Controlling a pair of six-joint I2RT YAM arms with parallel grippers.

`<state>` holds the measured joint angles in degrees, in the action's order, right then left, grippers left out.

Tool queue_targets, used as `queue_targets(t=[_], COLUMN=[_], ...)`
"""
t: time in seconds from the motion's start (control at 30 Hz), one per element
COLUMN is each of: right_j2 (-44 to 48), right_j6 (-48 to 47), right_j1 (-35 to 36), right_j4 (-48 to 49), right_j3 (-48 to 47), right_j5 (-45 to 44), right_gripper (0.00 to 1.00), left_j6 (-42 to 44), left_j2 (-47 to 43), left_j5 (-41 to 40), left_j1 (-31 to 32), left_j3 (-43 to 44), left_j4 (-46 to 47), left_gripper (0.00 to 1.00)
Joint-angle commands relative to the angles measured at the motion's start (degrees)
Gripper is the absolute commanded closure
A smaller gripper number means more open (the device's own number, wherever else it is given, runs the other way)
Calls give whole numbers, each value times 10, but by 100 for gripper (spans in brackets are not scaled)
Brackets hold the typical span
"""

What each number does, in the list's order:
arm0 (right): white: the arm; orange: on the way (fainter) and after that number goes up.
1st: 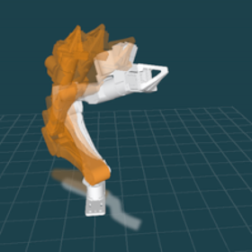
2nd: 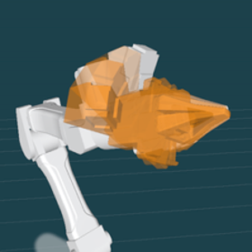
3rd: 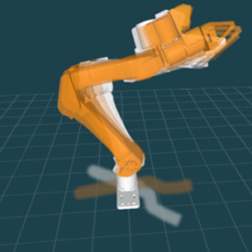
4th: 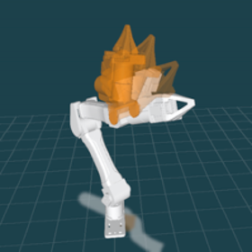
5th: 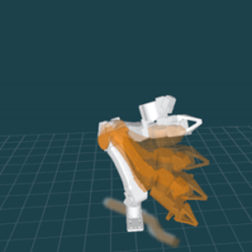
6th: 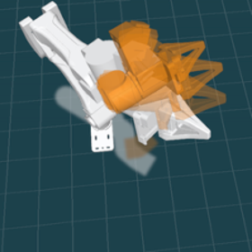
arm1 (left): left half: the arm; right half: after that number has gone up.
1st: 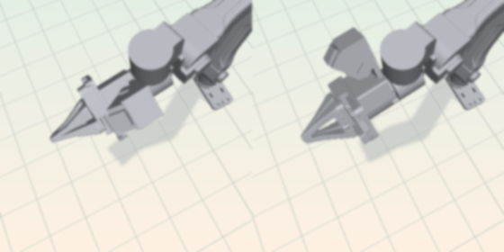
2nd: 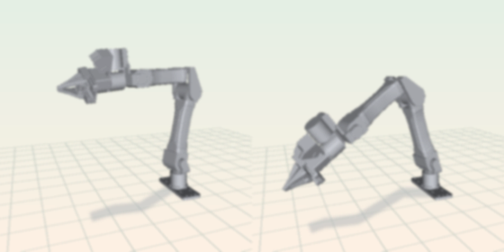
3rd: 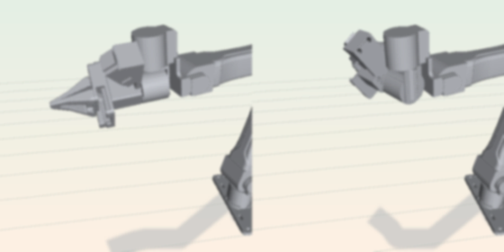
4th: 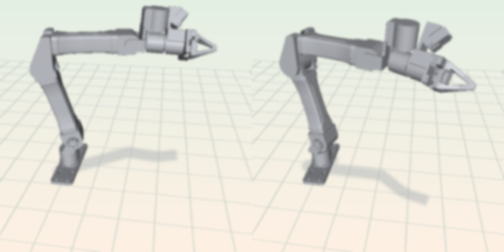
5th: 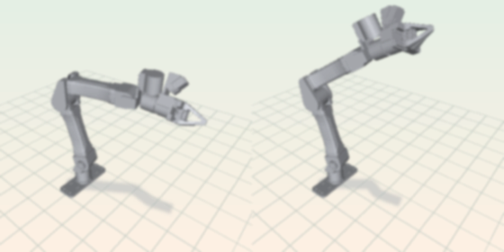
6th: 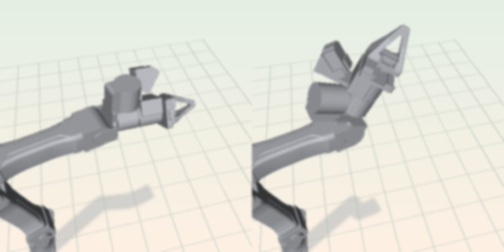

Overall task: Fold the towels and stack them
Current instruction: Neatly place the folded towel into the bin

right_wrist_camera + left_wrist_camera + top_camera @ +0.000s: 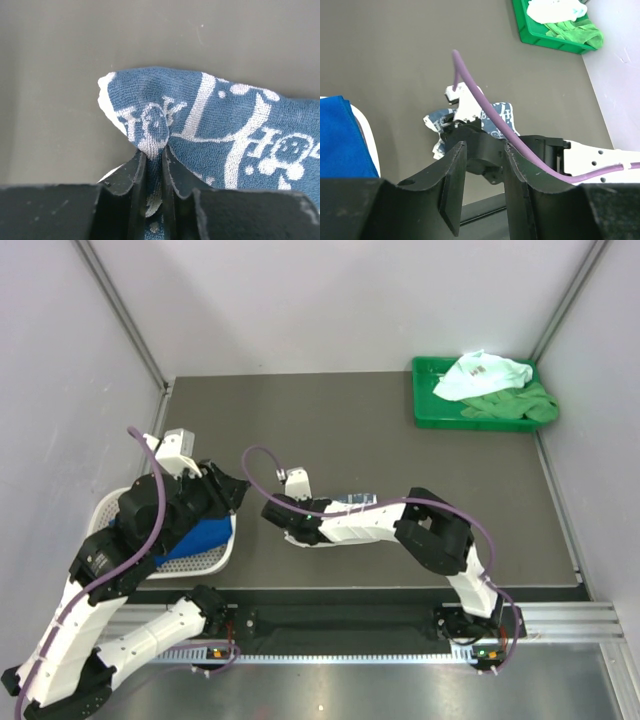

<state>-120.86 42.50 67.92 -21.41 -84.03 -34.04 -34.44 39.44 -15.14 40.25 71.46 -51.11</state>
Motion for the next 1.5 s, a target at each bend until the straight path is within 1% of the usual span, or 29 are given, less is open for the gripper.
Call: queue_targets(t=[0.0,0.13,0.23,0.37,0.4,0.47,0.57,0.63,0.77,0.8,0.9,0.97,1.0,1.13,1.3,1.47], right_j2=[32,119,156,206,209,211,191,177,120,109,73,47,38,-9,-38,-39], right_j6=[-7,-16,-19,-18,-16,-16,-17,-17,-15,-13,-10,-7,-1,14,17,17], right_j1=[-1,-2,-2,-4,-3,-4,-4,-3,-3,-2,0,1,1,5,20,31], right_j4=[45,137,184,210,232,236,227,226,218,216,216,216,199,197,175,165], right_j3=[64,107,121,117,106,85,7,-25,-116,-150,-214,-240,-269,-325,-391,-400], right_j5=[87,137,155,164,167,170,172,179,197,202,217,225,231,256,242,227], right_gripper=[95,97,97,98,98,98,99,99,99,99,99,99,99,100,100,100], left_j6=[8,9,9,9,9,6,2,-2,-3,-3,1,5,6,9,11,12], left_j2=[-11,-15,-14,-13,-15,-16,-16,-16,-16,-16,-10,-5,-4,-2,-3,-6], left_j5=[-14,-17,-22,-22,-23,-21,-22,-25,-27,-27,-25,-23,-24,-24,-22,-15], left_j1=[3,3,3,2,3,3,3,3,2,3,3,3,2,3,3,3], left_j3=[20,27,33,41,42,42,44,48,68,82,115,140,148,180,206,212], left_j4=[18,18,14,8,8,8,8,8,4,3,-7,-14,-21,-30,-34,-33], left_gripper=[60,60,60,61,61,61,61,62,63,63,63,63,63,63,63,63])
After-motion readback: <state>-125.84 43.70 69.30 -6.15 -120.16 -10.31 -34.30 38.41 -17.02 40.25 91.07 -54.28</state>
